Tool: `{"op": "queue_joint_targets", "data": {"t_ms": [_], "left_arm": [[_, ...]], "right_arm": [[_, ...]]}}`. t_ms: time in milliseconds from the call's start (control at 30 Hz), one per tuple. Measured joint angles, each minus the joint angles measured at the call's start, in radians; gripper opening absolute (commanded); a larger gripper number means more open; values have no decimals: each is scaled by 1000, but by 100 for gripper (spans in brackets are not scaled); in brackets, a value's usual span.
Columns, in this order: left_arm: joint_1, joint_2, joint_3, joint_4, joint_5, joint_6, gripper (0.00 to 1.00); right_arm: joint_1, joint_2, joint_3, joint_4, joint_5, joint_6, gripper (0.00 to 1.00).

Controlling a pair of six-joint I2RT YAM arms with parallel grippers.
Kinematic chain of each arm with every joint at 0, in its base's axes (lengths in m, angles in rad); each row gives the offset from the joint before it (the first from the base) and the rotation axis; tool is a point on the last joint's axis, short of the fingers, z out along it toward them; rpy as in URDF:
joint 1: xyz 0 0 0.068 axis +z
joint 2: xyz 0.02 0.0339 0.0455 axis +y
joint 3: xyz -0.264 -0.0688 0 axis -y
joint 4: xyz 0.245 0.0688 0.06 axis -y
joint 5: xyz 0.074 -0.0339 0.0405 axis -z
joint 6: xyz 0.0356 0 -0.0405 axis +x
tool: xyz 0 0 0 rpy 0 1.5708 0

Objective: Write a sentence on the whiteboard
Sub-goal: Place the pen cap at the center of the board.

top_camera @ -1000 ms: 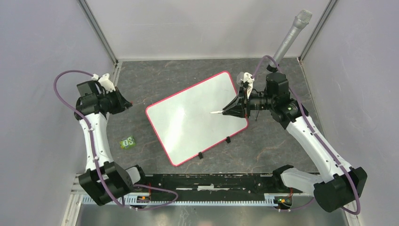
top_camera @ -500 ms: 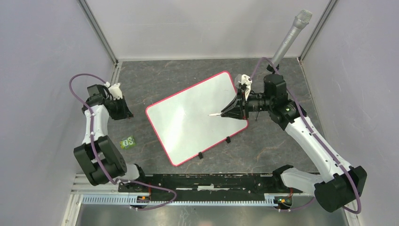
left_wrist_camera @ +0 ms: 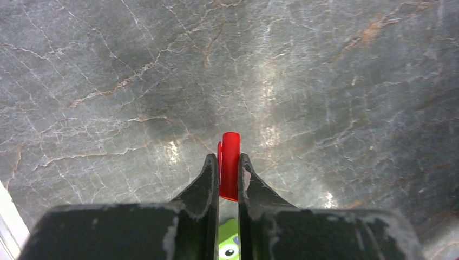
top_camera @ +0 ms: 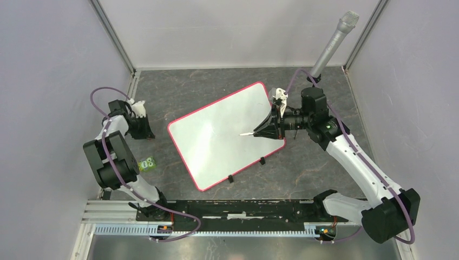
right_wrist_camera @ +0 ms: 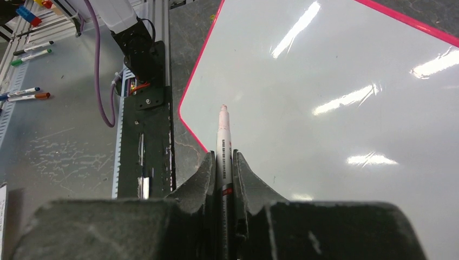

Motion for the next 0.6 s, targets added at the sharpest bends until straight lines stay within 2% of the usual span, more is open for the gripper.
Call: {"op": "queue_joint_targets", "data": {"t_ms": [300, 600], "left_arm": [[0, 79, -3, 40, -42, 50, 19], [0, 90, -27, 58, -60, 87, 33]], "right_arm": [[0, 8, -20, 5, -8, 1, 0], [0, 9, -26, 11, -19, 7, 0]]}}
